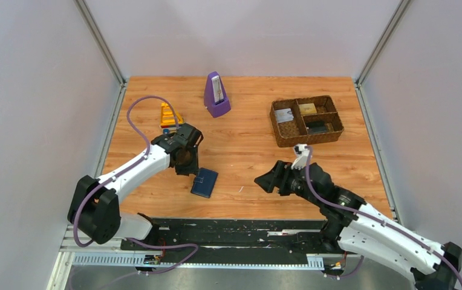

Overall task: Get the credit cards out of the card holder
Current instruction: Move the card holder to the center of the board.

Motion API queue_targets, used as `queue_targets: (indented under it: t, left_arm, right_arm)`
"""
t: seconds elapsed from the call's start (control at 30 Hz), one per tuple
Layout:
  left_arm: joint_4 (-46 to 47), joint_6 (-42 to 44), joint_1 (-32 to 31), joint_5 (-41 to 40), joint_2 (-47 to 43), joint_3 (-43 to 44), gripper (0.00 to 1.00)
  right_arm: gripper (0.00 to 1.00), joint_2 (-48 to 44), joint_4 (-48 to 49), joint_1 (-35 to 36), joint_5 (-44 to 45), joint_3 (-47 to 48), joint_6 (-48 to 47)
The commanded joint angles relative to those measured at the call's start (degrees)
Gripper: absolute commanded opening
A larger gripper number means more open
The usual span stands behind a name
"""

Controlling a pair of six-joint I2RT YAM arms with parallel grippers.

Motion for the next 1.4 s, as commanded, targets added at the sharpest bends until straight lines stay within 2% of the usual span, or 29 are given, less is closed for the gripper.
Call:
queue_targets:
  t: [0.0, 0.17, 0.4, 0.53, 0.8, 0.93, 1.13, 1.37]
  left_arm:
    - [6.2, 2.1, 3.2, 5.1, -0.3, -3.2, 0.41]
    - [10.7, 2.7, 4.2, 8.7, 1.3, -6.0, 0.41]
    - [14.4, 3.4, 4.3, 10.5, 4.5, -8.6, 0.39]
    - [17.6, 4.0, 4.2, 14.2, 5.7, -10.4, 0.36]
    - [27.4, -0.6, 3.4, 24.4, 5.6, -15.9, 0.28]
    - [30.6, -3.6, -0.4, 25.9, 4.8, -17.7, 0.28]
    - [34.5, -7.4, -4.5, 26.9, 5.3, -19.4, 0.27]
    - [39.5, -10.1, -5.8, 27.7, 5.6, -23.0, 0.26]
  right_arm:
    - [0.7, 6.4, 10.8, -0.1, -7.6, -0.3, 2.4]
    - [0.65, 13.7, 14.7, -0.1, -9.0, 0.1, 1.4]
    - [0.67, 19.8, 17.8, -0.1, -10.1, 0.7, 0.5]
    - [0.67, 22.0, 19.0, -0.1, -10.0, 0.6, 0.0]
    - [0.64, 26.8, 21.5, -0.2, -9.1, 0.2, -0.4]
    - [0.63, 29.4, 23.9, -0.2, -9.2, -1.1, 0.2]
    - [0.61, 33.8, 26.4, -0.2, -10.5, -1.7, 3.9]
    - [0.61, 37.4, 29.3, -0.2, -9.5, -5.6, 14.1]
